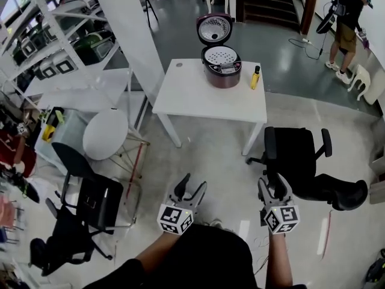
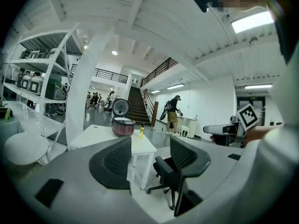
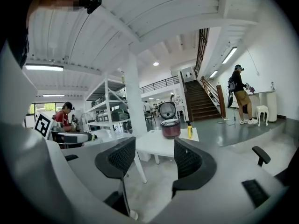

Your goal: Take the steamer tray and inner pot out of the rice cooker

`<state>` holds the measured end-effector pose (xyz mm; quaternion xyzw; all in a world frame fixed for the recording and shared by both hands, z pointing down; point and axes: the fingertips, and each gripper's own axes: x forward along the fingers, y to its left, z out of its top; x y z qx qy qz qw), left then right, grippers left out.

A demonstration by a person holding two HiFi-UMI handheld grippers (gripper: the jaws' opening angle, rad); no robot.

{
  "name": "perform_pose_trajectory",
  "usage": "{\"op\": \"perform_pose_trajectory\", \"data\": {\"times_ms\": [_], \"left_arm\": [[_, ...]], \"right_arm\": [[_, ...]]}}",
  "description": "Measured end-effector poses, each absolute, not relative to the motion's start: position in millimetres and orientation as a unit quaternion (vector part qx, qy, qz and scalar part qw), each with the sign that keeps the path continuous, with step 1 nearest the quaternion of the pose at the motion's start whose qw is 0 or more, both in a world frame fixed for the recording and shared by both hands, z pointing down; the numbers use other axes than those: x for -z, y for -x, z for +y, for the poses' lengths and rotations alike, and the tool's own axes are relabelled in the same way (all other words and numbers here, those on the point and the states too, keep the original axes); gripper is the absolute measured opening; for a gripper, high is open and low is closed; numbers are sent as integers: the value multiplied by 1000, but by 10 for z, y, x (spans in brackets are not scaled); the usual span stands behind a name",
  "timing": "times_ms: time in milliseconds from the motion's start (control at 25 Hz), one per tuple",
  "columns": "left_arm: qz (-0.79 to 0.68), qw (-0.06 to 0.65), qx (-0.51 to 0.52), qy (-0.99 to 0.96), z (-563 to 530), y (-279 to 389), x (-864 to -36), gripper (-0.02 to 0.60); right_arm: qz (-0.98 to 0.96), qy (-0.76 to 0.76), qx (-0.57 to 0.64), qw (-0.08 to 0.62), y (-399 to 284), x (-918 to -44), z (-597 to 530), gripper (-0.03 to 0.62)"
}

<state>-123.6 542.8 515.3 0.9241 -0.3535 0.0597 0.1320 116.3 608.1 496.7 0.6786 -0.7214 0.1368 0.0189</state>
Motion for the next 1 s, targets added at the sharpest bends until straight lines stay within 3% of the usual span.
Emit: {"op": "perform_pose_trajectory", "data": {"times_ms": [560, 1000], "left_arm": [[-321, 153, -48, -933, 4670, 969, -5342, 236], [-292, 196, -18, -936, 2870, 567, -5299, 236]], "right_arm": [[-738, -652, -166, 40, -672, -5272, 5393, 227], [-703, -685, -179, 64, -1119, -5267, 3742, 227]]}}
